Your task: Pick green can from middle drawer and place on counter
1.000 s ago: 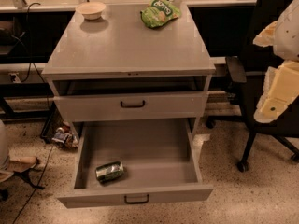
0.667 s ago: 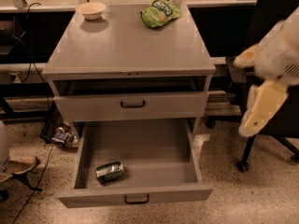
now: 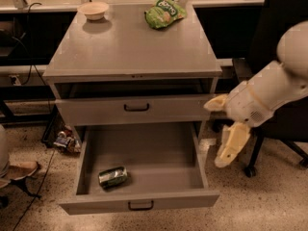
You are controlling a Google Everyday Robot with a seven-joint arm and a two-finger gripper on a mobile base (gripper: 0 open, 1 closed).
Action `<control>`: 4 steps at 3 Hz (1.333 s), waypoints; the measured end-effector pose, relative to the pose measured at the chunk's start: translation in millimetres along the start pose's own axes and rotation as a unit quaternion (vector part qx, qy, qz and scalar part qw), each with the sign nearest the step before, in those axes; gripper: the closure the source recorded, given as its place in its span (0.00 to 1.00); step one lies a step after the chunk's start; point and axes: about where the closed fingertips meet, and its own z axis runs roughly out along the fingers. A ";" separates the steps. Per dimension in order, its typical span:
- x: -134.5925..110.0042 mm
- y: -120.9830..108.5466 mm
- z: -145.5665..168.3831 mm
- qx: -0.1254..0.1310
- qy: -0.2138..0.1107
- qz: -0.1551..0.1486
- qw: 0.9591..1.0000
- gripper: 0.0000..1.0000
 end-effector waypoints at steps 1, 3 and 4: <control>-1.3 1.2 72.2 -0.043 -0.080 0.015 0.996 0.00; -2.0 3.0 78.0 -0.048 -0.088 0.008 0.995 0.00; -7.5 2.2 134.2 -0.066 -0.110 -0.023 0.991 0.00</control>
Offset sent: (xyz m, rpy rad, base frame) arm -0.0027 0.0268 -0.0441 0.1245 0.0622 0.0209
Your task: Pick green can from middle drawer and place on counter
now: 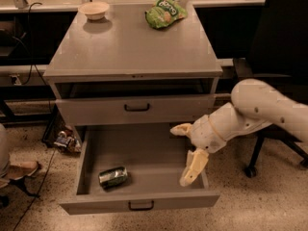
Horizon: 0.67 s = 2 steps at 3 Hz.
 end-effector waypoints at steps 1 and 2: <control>1.7 -22.6 76.0 0.001 -0.029 -0.032 0.999 0.00; -12.3 -46.6 137.5 0.017 -0.054 -0.061 0.997 0.00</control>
Offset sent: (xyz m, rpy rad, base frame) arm 0.0628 0.1716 -0.1342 0.1853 -0.1994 0.0507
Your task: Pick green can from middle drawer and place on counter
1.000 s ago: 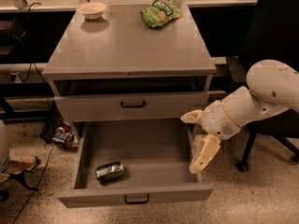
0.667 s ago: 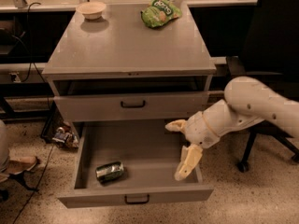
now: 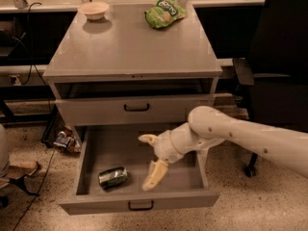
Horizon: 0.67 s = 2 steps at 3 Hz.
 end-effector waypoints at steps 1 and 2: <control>-16.4 -21.6 49.7 0.006 -0.034 -0.016 0.999 0.00; -16.2 -24.6 60.6 0.007 -0.039 -0.017 0.999 0.00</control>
Offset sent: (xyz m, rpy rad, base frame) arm 0.0174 0.0508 -0.0179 0.0705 -0.0256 0.0122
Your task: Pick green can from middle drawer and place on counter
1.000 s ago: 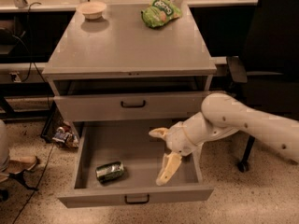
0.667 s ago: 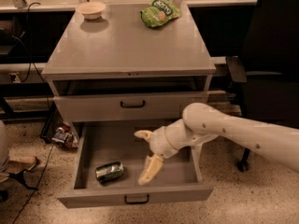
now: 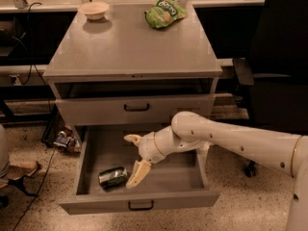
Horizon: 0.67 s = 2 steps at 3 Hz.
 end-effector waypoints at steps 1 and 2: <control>2.1 0.7 5.3 0.002 0.001 -0.006 1.000 0.00; 22.3 -16.3 26.3 0.019 0.005 -0.029 0.999 0.00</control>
Offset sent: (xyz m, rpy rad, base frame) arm 0.0523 0.0213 -0.0808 -0.0062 -0.1755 -0.0147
